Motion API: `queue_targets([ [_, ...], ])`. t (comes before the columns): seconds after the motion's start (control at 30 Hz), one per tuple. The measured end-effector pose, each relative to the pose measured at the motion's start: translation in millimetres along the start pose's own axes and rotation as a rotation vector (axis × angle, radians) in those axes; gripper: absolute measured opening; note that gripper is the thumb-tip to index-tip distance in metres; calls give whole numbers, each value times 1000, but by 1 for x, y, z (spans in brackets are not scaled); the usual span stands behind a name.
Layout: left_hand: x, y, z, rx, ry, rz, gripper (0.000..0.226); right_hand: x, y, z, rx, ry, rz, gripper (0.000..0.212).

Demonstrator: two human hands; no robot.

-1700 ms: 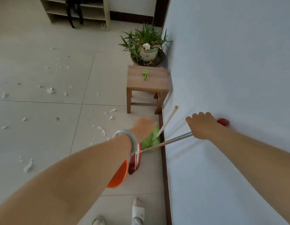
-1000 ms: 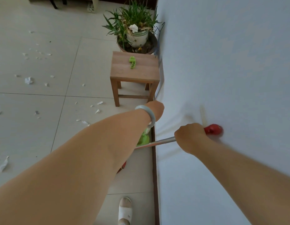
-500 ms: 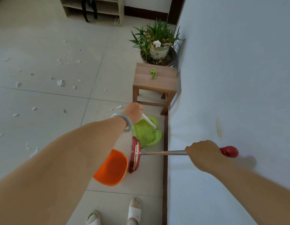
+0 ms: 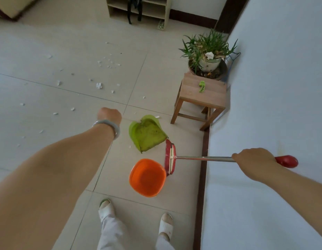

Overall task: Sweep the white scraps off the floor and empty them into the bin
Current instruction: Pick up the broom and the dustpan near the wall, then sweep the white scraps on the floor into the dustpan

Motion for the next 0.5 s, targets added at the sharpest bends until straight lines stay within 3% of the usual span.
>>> queue_targets([
  [0.2,24,-118,-11,103,-153,-20,36,16,-37,-40,164,-65,114,32],
  [0.3,36,-189,-4,10,-173,23,44,30,-70,-43,461,-190,210,23],
  [0.37,42,-236,5,-309,-254,-35,39,38,-106,-41,896,-315,309,19],
  [0.43,37,-261,9,-1080,-431,-243,30,50,-151,-38,1218,-405,392,21],
  [0.5,35,-287,13,-1530,-488,-509,25,65,-194,-43,1400,-463,458,19],
])
Point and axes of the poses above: each hand's wrist, its own x-axis towards the middle knuckle, its own z-axis out of the palm, y = z × x, the point moved 5 cm from there along x, towards the middle knuckle, and after that the axes turned 5 degrees about -y, right-handed, at the moved point
